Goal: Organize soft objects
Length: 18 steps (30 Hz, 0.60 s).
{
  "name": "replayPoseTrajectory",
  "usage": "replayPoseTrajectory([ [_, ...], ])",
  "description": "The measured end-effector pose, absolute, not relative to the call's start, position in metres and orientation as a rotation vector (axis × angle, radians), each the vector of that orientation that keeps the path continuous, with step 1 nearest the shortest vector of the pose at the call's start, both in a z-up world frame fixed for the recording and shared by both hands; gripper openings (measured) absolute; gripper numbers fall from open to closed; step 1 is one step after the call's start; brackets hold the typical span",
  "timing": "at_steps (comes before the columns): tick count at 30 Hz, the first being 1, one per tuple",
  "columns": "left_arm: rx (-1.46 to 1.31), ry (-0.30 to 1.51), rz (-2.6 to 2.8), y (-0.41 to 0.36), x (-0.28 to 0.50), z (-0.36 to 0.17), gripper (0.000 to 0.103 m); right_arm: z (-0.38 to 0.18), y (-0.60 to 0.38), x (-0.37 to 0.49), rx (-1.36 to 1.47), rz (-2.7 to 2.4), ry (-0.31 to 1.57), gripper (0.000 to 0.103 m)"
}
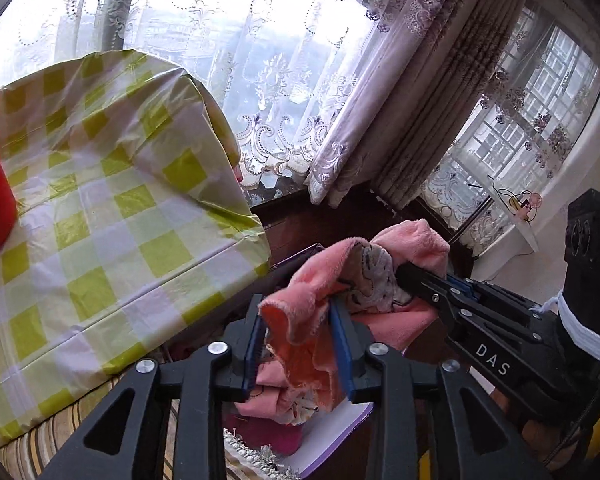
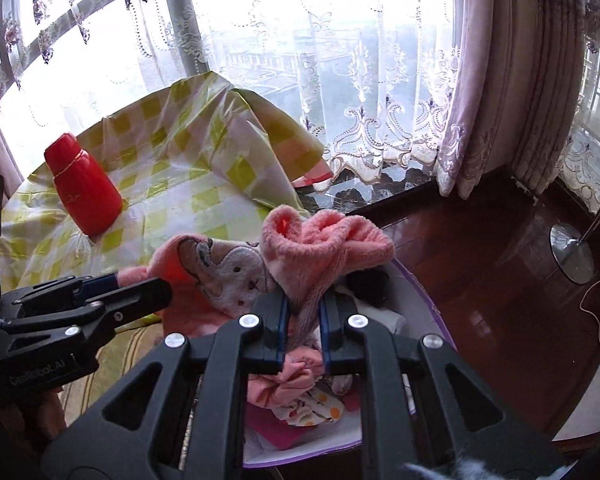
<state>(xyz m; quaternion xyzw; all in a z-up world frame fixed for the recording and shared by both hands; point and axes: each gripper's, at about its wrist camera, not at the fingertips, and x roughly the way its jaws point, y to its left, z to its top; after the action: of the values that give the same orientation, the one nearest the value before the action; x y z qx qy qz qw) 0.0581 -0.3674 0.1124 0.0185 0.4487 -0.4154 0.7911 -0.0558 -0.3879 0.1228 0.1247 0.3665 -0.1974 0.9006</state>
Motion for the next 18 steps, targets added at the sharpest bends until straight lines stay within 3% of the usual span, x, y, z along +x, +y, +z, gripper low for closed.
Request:
replayPoseTrajectory([
  [1, 0.038, 0.976, -0.884, -0.368, 0.059, 0.108, 0.063, 0.116, -0.395, -0.055, 0.245, -0.433, 0.781, 0.029],
  [2, 0.034, 0.987, -0.875, -0.368, 0.059, 0.103, 0.072, 0.108, -0.402, -0.056, 0.245, -0.452, 0.799, 0.048],
  [4, 0.036, 1.014, -0.853, -0.366, 0.061, 0.093, 0.072, 0.091, -0.415, -0.059, 0.257, -0.497, 0.834, 0.072],
  [14, -0.059, 1.313, -0.722, -0.337, 0.026, 0.008, 0.073, 0.043, -0.402, -0.091, 0.211, -0.608, 0.968, 0.073],
  [18, -0.020, 1.279, -0.717, -0.331, 0.015, 0.015, 0.073, 0.046, -0.390, -0.101, 0.186, -0.624, 0.967, 0.073],
])
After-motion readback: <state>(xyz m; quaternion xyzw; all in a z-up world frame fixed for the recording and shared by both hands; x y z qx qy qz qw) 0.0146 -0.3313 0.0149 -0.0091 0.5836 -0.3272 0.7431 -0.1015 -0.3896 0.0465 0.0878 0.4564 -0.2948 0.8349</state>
